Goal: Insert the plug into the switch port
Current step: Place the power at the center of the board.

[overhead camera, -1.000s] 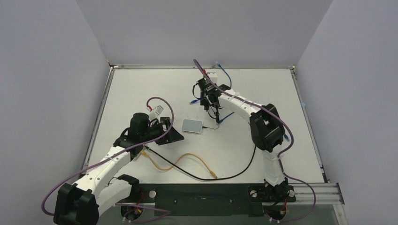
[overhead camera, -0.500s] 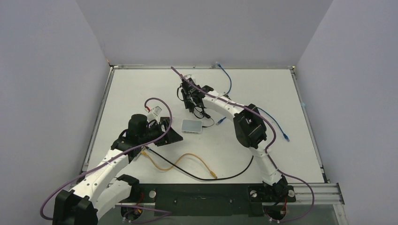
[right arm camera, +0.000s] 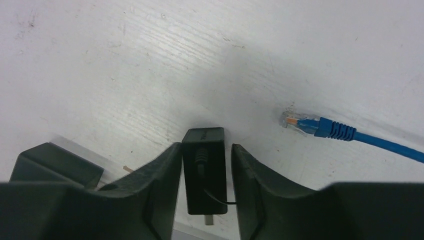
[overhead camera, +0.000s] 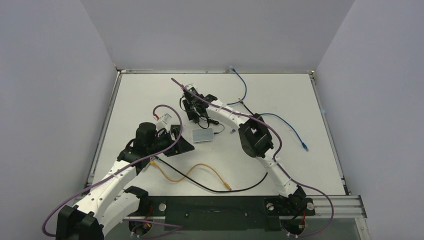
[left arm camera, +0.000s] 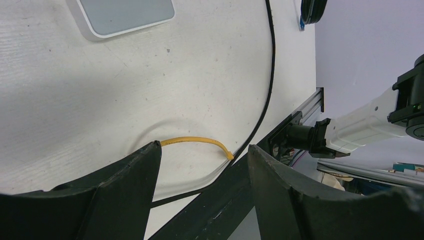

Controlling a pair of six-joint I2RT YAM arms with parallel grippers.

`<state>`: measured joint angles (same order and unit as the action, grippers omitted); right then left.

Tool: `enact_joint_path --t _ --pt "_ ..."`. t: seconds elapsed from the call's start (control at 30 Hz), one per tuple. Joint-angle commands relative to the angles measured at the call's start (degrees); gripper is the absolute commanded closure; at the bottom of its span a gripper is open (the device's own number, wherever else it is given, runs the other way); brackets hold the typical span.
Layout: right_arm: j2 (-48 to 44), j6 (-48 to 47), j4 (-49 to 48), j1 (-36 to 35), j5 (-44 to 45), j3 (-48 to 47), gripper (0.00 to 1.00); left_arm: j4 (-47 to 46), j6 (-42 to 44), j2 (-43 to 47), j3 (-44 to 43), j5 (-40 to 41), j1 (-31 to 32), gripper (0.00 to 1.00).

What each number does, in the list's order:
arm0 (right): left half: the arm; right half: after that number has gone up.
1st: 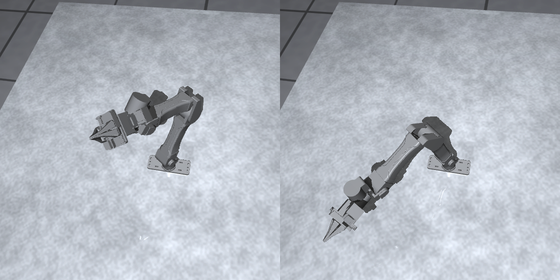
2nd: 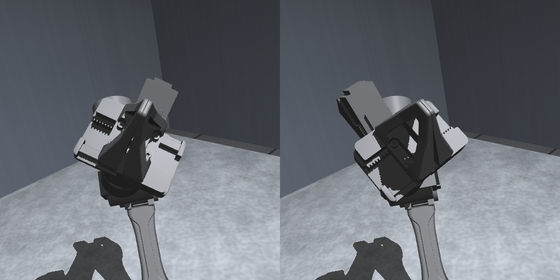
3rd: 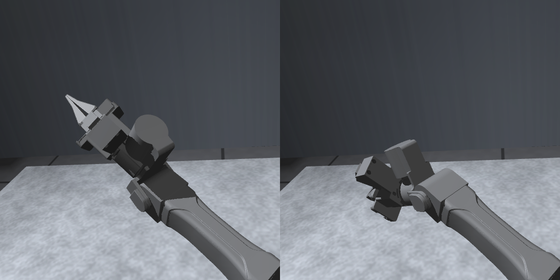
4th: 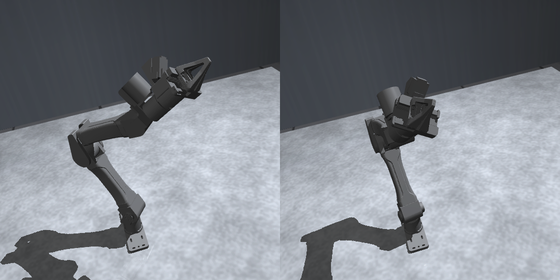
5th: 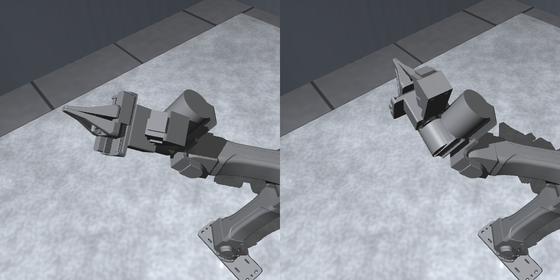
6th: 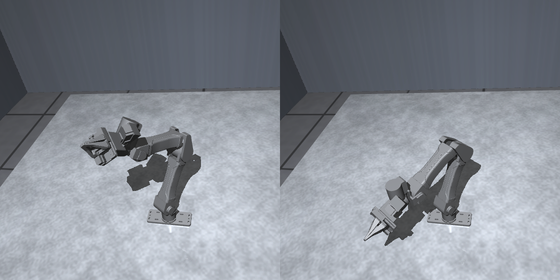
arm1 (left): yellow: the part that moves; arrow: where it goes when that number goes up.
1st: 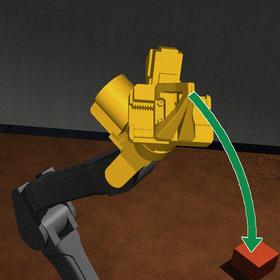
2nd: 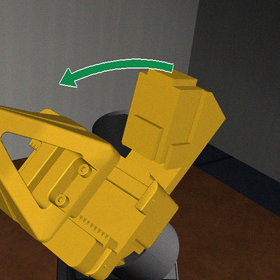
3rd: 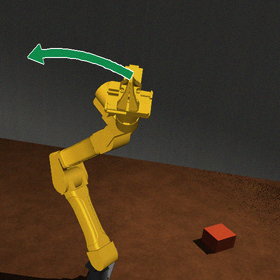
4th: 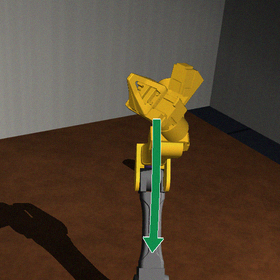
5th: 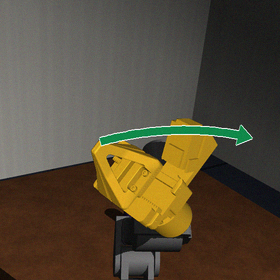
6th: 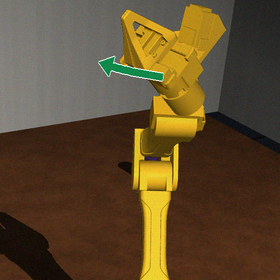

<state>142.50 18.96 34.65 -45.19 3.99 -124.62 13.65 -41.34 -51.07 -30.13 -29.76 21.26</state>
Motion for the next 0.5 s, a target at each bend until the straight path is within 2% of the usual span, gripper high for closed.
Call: enact_joint_path --t 0.0,0.07,0.13,0.3,0.47 --pt "-0.7 -0.8 0.1 -0.6 0.3 -2.4 0.53 0.1 -0.1 1.4 -0.3 0.8 -0.3 0.39" --pt "-2.4 -0.9 -0.5 -0.6 0.7 -1.4 0.42 0.3 -0.2 1.7 -0.3 1.1 -0.3 0.39" --pt "-4.6 -1.1 -1.5 -0.8 1.2 0.3 0.36 0.3 -0.3 2.0 -0.4 1.3 -0.3 0.39" --pt "-10.7 -0.7 -3.2 -0.9 2.4 4.0 0.28 0.6 -0.2 2.7 -0.8 1.8 -0.3 0.39" --pt "-18.6 -0.1 -8.0 -1.7 5.1 12.9 0.25 1.3 -0.1 3.4 -1.2 2.3 -0.4 0.39"
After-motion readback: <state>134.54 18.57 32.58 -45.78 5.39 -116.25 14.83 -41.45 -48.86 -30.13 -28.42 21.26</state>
